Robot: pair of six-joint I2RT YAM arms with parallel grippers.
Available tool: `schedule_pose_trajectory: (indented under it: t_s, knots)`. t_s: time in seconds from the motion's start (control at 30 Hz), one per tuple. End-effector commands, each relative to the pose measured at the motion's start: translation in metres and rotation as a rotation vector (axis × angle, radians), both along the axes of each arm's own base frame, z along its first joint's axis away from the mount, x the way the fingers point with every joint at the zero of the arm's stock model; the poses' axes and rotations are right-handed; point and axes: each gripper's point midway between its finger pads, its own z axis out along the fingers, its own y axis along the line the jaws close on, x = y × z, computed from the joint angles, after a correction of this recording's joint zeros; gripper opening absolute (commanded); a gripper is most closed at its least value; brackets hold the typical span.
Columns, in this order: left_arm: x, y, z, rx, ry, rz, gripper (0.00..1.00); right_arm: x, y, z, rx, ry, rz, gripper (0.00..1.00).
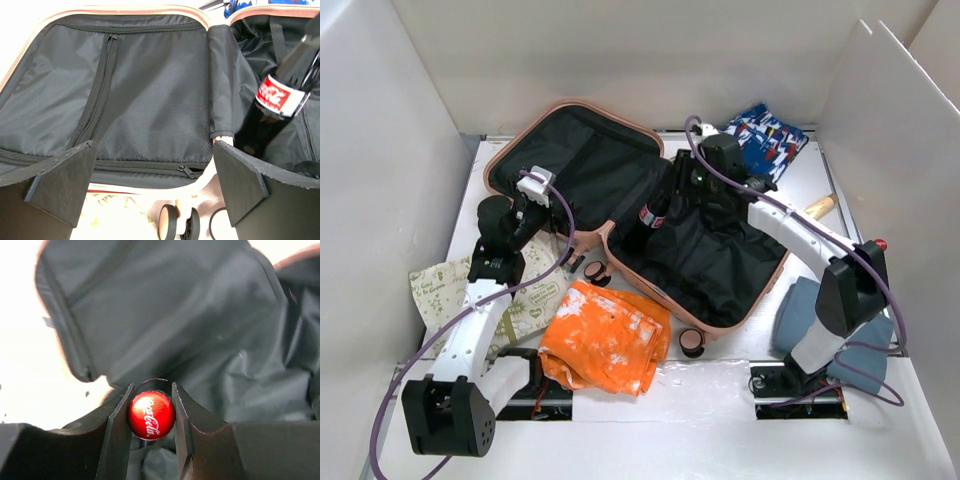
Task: Pack the luggage
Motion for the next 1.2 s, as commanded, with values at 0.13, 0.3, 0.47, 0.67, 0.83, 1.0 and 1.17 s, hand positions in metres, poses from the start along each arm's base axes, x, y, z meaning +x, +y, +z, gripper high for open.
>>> schedule_pose_trajectory:
  t_s: [0.13, 0.3, 0.47, 0.67, 0.83, 1.0, 1.17]
  knots:
    - [0.003, 0.000, 0.033, 0.006, -0.090, 0.001, 1.00, 0.053, -0.035, 0.001, 0.133, -0.040, -0.114, 0.00]
    - [0.003, 0.000, 0.033, 0.006, -0.090, 0.001, 1.00, 0.087, -0.055, -0.051, 0.060, 0.045, -0.112, 0.03]
    - [0.003, 0.000, 0.033, 0.015, -0.094, 0.000, 1.00, 0.101, -0.061, -0.091, -0.004, 0.160, -0.103, 0.43]
    - [0.003, 0.000, 0.031, 0.023, -0.089, -0.002, 1.00, 0.107, -0.083, -0.077, -0.073, 0.146, -0.191, 1.00]
    - [0.005, 0.000, 0.030, 0.023, -0.089, -0.002, 1.00, 0.107, -0.079, -0.031, -0.204, 0.042, -0.176, 1.00]
    - [0.009, -0.001, 0.030, 0.030, -0.094, -0.012, 1.00, 0.074, -0.091, 0.063, -0.387, -0.127, -0.173, 1.00]
    - [0.014, -0.006, 0.035, 0.025, -0.135, -0.035, 1.00, 0.002, -0.208, 0.114, -0.571, -0.046, -0.508, 1.00]
